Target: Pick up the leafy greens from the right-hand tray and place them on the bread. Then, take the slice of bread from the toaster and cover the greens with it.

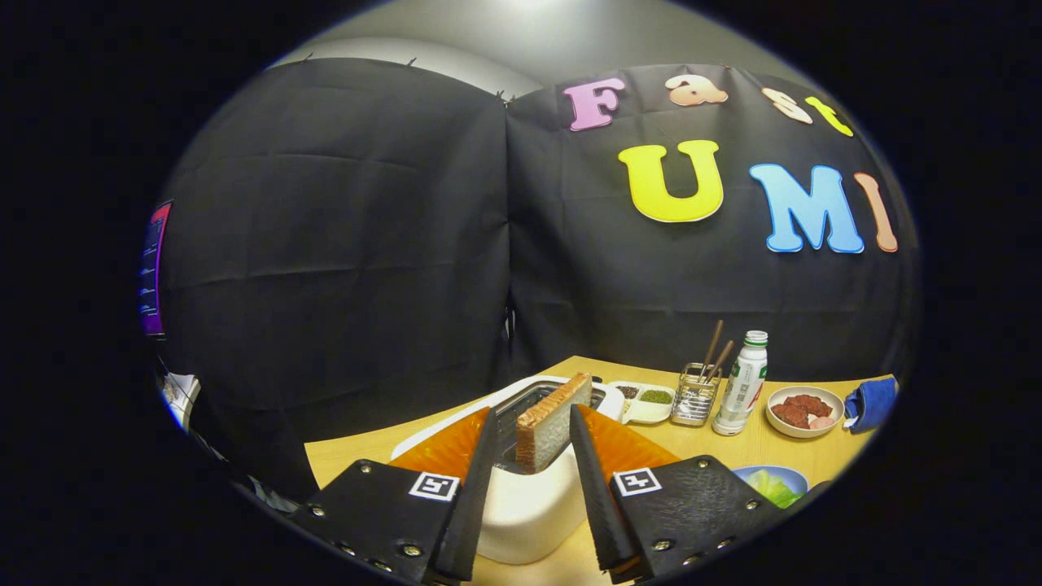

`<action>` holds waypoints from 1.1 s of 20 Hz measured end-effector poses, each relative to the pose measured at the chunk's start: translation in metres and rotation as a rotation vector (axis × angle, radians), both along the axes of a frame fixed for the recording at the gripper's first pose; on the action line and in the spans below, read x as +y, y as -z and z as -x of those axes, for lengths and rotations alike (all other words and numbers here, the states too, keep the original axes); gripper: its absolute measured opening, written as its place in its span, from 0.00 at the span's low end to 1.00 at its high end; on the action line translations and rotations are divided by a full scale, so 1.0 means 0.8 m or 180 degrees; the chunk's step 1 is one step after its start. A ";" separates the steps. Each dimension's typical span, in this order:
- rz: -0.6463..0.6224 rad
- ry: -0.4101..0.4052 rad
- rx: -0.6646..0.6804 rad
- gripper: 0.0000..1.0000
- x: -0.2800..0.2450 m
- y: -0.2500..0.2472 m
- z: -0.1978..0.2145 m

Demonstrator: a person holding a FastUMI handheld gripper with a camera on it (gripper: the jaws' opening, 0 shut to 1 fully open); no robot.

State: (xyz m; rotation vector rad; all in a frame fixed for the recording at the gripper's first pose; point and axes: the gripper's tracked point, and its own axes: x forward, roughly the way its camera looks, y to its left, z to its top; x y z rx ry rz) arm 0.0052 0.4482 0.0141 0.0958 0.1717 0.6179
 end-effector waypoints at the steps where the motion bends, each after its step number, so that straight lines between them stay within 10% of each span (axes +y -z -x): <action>1: 0.0016 0.0018 0.0012 0.55 0.003 0.003 -0.003; 4: 0.0088 0.0137 0.0074 0.55 0.011 0.018 -0.022; 9: -0.0057 0.0224 0.0117 0.12 0.011 0.024 -0.033; 22: -0.0740 0.0156 -0.0204 0.12 -0.036 -0.068 -0.001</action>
